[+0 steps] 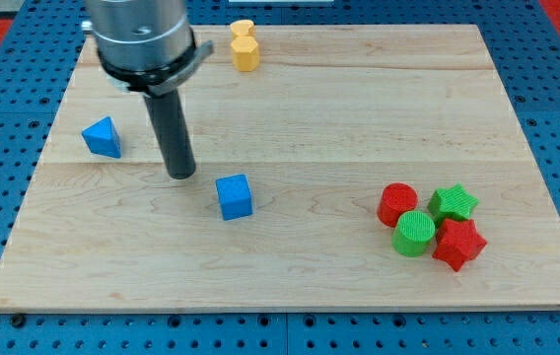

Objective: Push the blue cube towards the group of blocks

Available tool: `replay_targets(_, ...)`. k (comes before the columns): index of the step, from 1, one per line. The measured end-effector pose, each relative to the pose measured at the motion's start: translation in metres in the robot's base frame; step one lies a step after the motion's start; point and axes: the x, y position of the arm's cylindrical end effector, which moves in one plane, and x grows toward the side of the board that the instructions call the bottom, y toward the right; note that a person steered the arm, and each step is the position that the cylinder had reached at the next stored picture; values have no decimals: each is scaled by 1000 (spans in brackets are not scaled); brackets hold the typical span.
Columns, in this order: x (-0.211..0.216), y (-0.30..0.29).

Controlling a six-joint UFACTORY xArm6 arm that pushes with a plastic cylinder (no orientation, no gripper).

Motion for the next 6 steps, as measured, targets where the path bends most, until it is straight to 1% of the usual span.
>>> replay_targets(1,38,35)
replay_targets(2,22,92)
replay_targets(3,1,119)
replay_targets(4,9,175)
replay_targets(5,23,144)
replay_targets(6,56,145)
